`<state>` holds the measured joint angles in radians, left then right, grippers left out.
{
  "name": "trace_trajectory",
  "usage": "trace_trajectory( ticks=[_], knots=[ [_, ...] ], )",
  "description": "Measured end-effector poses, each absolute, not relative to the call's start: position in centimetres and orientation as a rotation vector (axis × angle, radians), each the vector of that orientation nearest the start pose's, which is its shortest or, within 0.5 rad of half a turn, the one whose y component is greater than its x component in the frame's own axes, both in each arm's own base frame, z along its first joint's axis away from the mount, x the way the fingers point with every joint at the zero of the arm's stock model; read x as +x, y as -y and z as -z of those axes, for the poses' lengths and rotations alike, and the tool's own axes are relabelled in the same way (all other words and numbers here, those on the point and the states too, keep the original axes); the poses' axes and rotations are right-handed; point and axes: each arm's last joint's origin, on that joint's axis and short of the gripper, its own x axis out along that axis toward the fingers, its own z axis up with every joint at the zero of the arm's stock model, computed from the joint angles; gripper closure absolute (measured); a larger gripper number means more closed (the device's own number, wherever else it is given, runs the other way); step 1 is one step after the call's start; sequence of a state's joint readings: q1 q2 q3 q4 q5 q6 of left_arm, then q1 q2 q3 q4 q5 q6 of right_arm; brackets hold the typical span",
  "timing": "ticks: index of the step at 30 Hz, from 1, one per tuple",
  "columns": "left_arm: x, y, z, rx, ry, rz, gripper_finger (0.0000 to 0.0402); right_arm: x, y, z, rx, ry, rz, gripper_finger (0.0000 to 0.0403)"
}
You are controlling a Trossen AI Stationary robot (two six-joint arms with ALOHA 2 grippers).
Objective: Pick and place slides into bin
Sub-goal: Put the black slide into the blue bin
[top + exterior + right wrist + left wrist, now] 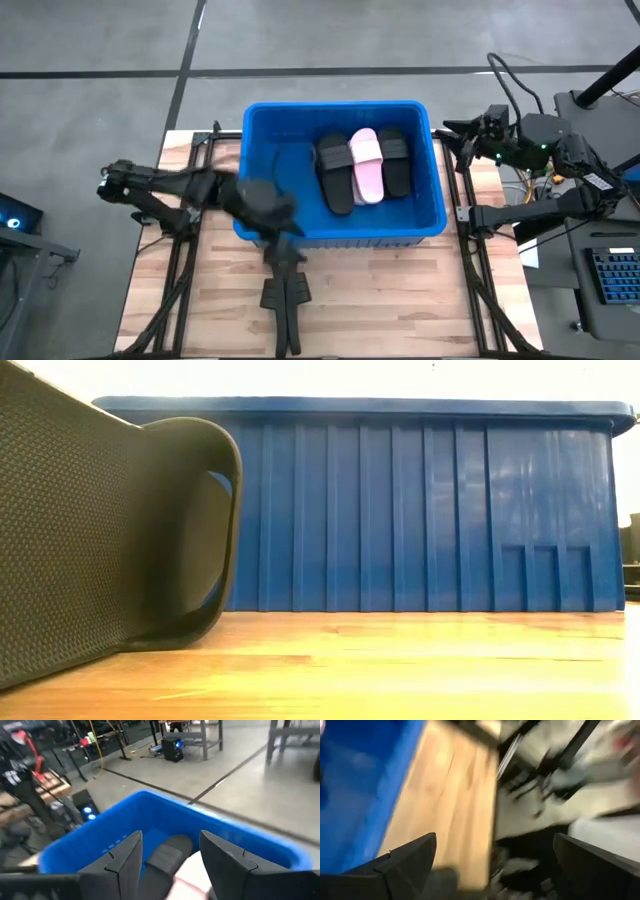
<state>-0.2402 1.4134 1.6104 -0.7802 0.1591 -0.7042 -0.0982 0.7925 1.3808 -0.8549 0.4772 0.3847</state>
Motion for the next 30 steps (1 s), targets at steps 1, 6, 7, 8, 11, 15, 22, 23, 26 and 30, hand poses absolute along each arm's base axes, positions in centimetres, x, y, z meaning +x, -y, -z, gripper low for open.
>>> trace_trajectory(
  ticks=[1, 6, 7, 8, 11, 15, 22, 23, 26, 30],
  knots=[
    [27.5, 8.2, -41.3, -0.604, -0.733, 0.150, 0.0015, 9.6, 2.3, -45.2, 0.349, -0.148, 0.611, 0.0216],
    [26.8, 12.2, -38.8, -0.428, -0.892, 0.100, 0.0015, 10.5, 2.3, -44.9, 0.445, -0.153, 0.608, 0.0216],
    [26.8, 13.0, -38.2, -0.394, -0.904, 0.089, 0.0015, 10.8, 2.3, -44.8, 0.448, -0.163, 0.605, 0.0216],
    [27.0, 13.8, -37.7, -0.358, -0.910, 0.079, 0.0015, 11.1, 2.3, -44.6, 0.446, -0.178, 0.606, 0.0216],
    [27.4, 16.0, -36.1, -0.287, -0.952, 0.072, 0.0015, 12.4, 2.4, -44.0, 0.438, -0.218, 0.615, 0.0216],
    [26.3, 18.2, -33.8, -0.282, -1.123, 0.009, 0.0015, 14.2, 2.6, -43.3, 0.432, -0.274, 0.622, 0.0216],
    [22.0, 21.7, -31.0, -0.257, -1.249, -0.192, 0.0015, 18.2, 3.0, -41.4, 0.462, -0.380, 0.658, 0.0216],
    [21.6, 22.1, -30.6, -0.255, -1.211, -0.221, 0.0015, 18.7, 3.0, -41.1, 0.459, -0.399, 0.658, 0.0216],
    [20.4, 23.1, -29.2, -0.253, -1.117, -0.293, 0.0015, 20.2, 3.1, -40.2, 0.452, -0.453, 0.649, 0.0216],
    [19.1, 24.4, -27.0, -0.307, -1.081, -0.307, 0.0015, 21.5, 3.1, -39.4, 0.452, -0.501, 0.642, 0.0216]
  ],
)
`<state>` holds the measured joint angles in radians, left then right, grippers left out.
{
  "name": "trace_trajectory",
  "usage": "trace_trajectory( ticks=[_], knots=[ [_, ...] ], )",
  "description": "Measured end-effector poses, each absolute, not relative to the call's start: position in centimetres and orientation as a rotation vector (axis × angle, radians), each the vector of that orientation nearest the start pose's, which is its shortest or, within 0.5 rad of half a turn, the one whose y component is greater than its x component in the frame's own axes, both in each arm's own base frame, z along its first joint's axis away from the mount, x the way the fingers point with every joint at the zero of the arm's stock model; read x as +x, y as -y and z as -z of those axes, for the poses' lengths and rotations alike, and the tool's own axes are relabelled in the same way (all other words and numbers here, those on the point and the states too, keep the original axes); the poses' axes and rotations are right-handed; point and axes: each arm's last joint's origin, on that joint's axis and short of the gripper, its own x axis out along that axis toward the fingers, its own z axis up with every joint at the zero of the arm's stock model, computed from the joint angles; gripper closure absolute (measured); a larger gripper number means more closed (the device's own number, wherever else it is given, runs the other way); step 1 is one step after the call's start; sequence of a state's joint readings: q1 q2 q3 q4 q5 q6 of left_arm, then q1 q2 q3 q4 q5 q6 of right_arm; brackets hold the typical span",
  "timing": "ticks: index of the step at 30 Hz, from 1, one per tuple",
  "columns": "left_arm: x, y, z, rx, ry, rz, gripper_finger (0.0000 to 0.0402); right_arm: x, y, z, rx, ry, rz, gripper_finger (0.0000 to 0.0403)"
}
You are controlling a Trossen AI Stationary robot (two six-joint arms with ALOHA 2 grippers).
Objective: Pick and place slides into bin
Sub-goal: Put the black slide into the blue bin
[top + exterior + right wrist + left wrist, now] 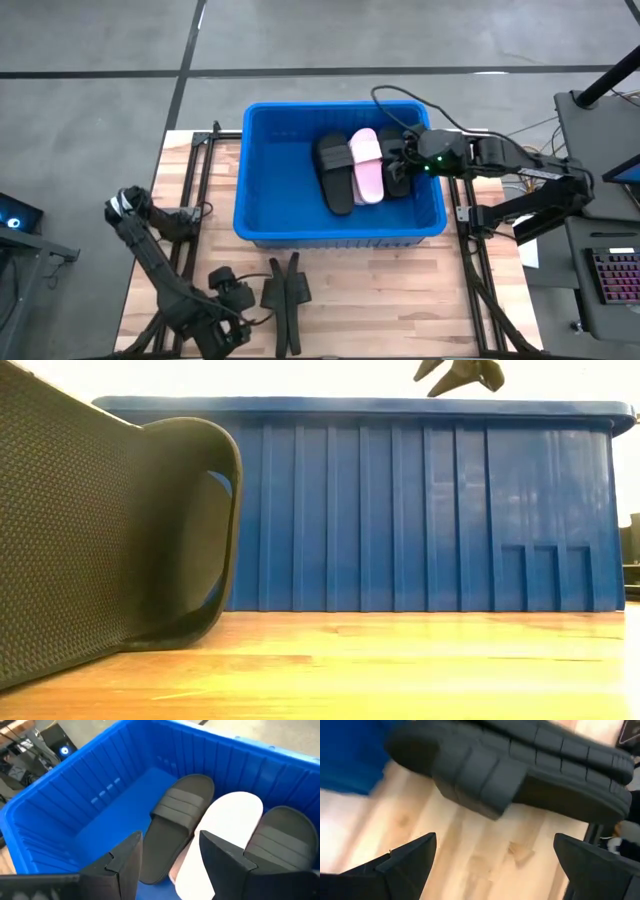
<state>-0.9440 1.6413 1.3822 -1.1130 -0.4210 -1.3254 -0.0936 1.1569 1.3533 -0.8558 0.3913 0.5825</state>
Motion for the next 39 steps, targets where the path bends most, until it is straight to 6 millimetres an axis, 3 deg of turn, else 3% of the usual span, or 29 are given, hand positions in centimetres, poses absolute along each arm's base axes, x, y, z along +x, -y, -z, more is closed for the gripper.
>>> trace_trajectory(
  ticks=[7, 13, 26, 34, 39],
  knots=[
    [18.1, 24.6, -22.2, -0.394, -1.007, -0.381, 0.0015, 21.8, 3.1, -39.3, 0.447, -0.506, 0.639, 0.0216],
    [18.0, 23.9, -19.9, -0.341, -0.958, -0.460, 0.0015, 21.3, 3.0, -39.9, 0.456, -0.458, 0.628, 0.0216],
    [18.6, 24.4, -18.7, -0.421, -0.842, -0.417, 0.0015, 21.0, 3.0, -40.1, 0.481, -0.440, 0.630, 0.0216],
    [19.0, 22.8, -17.6, -0.362, -0.761, -0.495, 0.0016, 21.0, 3.0, -40.1, 0.481, -0.442, 0.627, 0.0216],
    [18.8, 22.3, -16.9, -0.337, -0.774, -0.510, 0.0050, 21.0, 3.0, -40.1, 0.482, -0.443, 0.624, 0.0216]
  ],
)
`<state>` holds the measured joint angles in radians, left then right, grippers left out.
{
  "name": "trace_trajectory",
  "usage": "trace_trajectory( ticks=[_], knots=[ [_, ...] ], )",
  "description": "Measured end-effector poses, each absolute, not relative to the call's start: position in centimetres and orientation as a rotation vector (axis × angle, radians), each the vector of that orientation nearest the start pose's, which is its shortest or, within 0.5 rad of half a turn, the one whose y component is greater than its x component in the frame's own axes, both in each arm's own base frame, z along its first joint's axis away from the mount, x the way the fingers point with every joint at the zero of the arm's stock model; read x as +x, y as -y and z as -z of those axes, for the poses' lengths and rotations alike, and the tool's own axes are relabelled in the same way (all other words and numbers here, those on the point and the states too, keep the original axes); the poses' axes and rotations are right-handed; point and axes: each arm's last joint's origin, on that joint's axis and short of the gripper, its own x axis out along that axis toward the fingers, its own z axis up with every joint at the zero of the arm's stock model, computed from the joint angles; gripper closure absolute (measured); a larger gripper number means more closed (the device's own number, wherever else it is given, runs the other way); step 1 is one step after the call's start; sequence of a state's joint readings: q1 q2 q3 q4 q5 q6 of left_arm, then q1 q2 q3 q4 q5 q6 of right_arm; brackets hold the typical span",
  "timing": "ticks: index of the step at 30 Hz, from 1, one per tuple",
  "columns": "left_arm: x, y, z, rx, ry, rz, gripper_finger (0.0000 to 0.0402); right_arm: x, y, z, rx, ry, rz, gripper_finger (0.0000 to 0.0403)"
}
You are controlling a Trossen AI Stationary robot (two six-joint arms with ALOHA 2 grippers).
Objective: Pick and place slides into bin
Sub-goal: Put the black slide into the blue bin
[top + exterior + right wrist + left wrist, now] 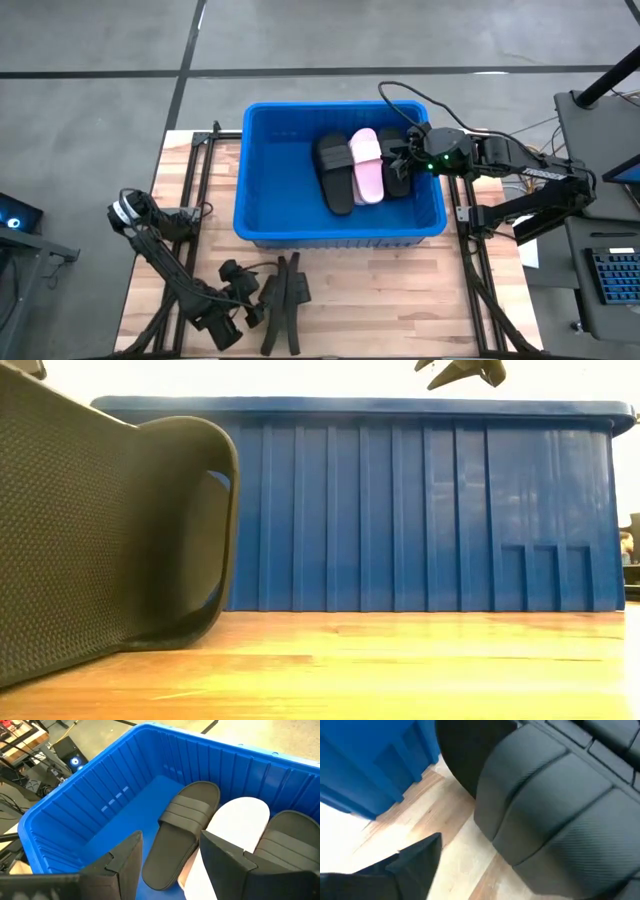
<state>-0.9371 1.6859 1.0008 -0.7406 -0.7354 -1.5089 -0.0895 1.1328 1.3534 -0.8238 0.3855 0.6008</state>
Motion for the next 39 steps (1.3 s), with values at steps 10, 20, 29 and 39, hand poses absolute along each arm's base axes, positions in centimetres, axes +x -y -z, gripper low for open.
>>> trace_trajectory(
  ticks=[10, 20, 29, 39],
  knots=[
    [19.0, 22.0, -16.8, -0.334, -0.776, -0.522, 0.0276, 21.0, 3.0, -40.1, 0.464, -0.448, 0.619, 0.0216],
    [18.0, 21.8, -19.5, -0.430, -0.982, -0.378, 0.0393, 21.0, 3.0, -40.1, 0.458, -0.450, 0.618, 0.0216],
    [16.2, 19.5, -27.2, -0.555, -0.883, -0.162, 0.0398, 21.0, 3.0, -40.1, 0.454, -0.454, 0.617, 0.0216],
    [14.7, 13.9, -34.4, -0.521, -0.284, -0.298, 0.0398, 21.0, 3.0, -40.1, 0.443, -0.458, 0.615, 0.0216]
  ],
)
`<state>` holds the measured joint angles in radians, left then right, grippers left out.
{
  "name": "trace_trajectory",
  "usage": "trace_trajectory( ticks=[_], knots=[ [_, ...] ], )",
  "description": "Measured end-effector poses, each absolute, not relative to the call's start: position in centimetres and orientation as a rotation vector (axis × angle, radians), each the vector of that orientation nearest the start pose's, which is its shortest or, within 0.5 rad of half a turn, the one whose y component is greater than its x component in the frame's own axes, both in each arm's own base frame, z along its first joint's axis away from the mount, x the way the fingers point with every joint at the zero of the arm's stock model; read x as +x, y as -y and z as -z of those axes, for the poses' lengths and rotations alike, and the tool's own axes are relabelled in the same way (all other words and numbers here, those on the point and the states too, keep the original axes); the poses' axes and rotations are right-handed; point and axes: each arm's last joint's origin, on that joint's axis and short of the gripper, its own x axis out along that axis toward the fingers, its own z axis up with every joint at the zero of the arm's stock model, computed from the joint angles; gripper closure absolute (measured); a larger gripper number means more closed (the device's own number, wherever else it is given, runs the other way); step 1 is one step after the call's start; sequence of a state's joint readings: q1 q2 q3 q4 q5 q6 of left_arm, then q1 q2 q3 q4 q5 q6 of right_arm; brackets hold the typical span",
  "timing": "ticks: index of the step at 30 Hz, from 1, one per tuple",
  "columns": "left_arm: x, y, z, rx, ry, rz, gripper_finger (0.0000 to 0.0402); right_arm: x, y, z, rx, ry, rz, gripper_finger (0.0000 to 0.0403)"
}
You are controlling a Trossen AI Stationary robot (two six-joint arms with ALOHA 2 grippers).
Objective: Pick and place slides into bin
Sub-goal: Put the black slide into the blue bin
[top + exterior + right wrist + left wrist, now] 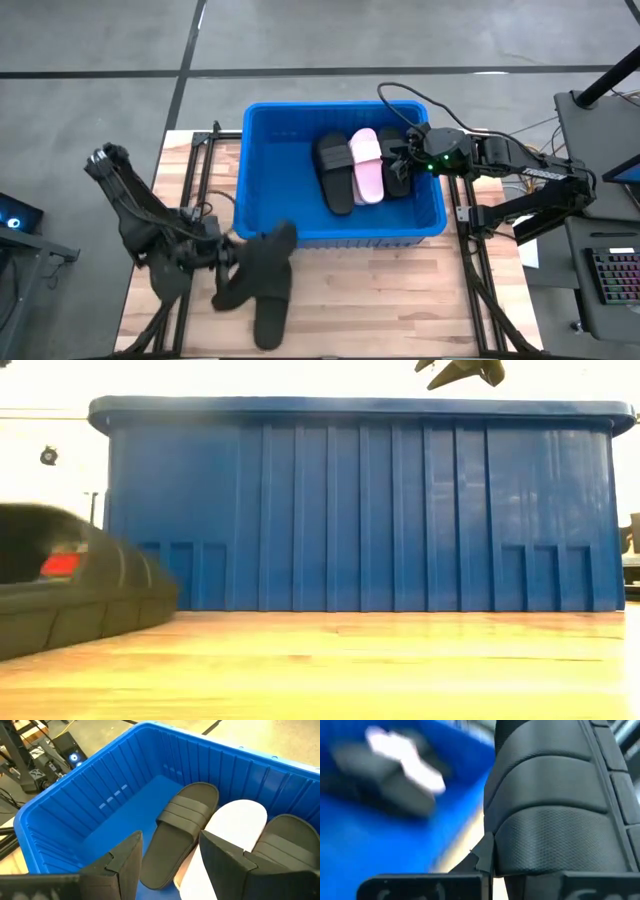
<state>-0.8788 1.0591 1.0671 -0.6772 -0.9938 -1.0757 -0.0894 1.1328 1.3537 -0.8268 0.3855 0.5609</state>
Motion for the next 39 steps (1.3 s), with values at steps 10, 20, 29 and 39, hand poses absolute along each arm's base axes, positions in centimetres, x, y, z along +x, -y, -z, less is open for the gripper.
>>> trace_trajectory(
  ticks=[10, 20, 29, 39],
  knots=[
    [20.4, 8.9, -39.4, -0.114, -0.015, -0.678, 0.0398, 21.0, 3.0, -40.1, 0.423, -0.463, 0.612, 0.0216],
    [28.1, 2.9, -36.5, 0.100, -0.230, -1.034, 0.0398, 20.2, 2.9, -40.4, 0.395, -0.465, 0.609, 0.0216],
    [32.4, -3.4, -30.9, 0.077, -0.644, -1.244, 0.0398, 18.5, 2.8, -41.2, 0.403, -0.430, 0.603, 0.0216],
    [33.5, -6.4, -25.4, -0.149, -0.976, -1.446, 0.0398, 17.6, 2.7, -41.7, 0.348, -0.415, 0.582, 0.0216]
  ],
)
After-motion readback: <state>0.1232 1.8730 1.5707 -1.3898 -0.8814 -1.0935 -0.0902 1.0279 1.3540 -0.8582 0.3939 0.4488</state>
